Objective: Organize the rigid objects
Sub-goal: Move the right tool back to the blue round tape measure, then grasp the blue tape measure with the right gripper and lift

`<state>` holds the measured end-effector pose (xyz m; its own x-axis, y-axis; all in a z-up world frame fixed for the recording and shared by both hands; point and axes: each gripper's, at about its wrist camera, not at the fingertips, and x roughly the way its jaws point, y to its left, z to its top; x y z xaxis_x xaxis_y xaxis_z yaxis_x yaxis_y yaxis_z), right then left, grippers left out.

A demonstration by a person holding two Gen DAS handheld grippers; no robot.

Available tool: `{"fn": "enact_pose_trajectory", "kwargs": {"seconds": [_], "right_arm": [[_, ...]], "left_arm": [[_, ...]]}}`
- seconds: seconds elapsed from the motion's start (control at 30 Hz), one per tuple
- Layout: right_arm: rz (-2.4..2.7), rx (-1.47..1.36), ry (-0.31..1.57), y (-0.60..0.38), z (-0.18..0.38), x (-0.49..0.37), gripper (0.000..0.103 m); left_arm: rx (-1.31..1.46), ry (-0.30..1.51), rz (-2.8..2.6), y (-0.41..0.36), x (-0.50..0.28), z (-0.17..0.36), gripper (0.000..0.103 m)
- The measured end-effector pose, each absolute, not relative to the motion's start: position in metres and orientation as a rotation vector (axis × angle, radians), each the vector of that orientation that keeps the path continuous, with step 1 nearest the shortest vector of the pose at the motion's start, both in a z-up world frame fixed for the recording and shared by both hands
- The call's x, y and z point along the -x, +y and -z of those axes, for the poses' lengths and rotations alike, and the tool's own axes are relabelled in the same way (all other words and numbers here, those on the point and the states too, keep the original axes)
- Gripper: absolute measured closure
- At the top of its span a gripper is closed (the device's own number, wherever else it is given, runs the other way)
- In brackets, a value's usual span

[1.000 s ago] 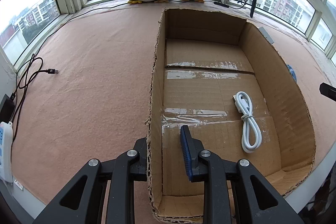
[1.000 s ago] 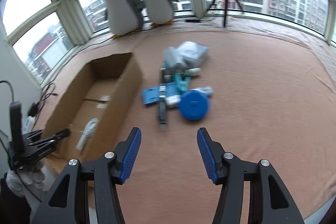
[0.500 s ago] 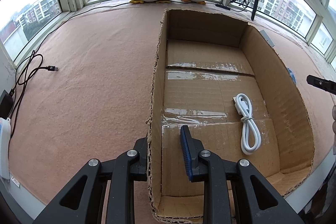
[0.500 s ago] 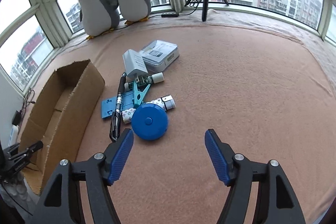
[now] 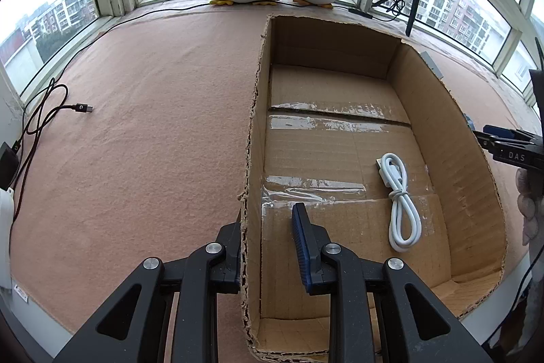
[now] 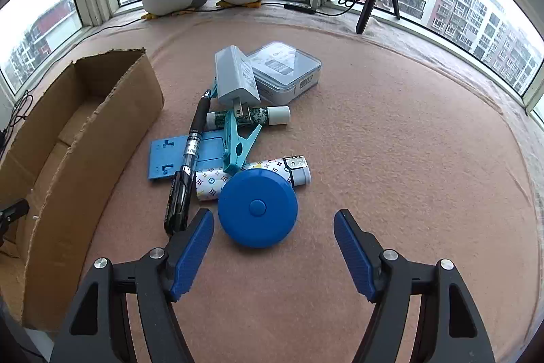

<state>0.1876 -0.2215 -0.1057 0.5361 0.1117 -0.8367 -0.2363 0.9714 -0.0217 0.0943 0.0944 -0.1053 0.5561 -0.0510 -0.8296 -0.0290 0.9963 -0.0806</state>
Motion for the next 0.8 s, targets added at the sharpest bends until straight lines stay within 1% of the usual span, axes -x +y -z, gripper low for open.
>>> {"fn": "enact_pose_trajectory", "kwargs": {"seconds": [0.3,0.37,0.53,0.63,0.8], "right_arm": [[-0.203,0.126,1.004,-0.217,0.112,-0.201,0.034],[-0.203,0.117,1.010,-0.216,0.113,-0.203,0.040],[-0.219,0.081,1.023,-0.218,0.115,-0.205,0.046],[-0.226,0.073,1.029,-0.219,0.115,-0.205,0.057],[-0.228,0.069,1.032,-0.220,0.115,-0.204,0.057]], "left_arm": [[0.097,0.983,0.016,0.096,-0.095,0.106,0.078],[0.098,0.983,0.016,0.096,-0.095,0.106,0.078],[0.099,0.983,0.016,0.097,-0.095,0.106,0.078],[0.099,0.983,0.016,0.097,-0.095,0.106,0.078],[0.099,0.983,0.016,0.097,-0.095,0.106,0.078]]}}
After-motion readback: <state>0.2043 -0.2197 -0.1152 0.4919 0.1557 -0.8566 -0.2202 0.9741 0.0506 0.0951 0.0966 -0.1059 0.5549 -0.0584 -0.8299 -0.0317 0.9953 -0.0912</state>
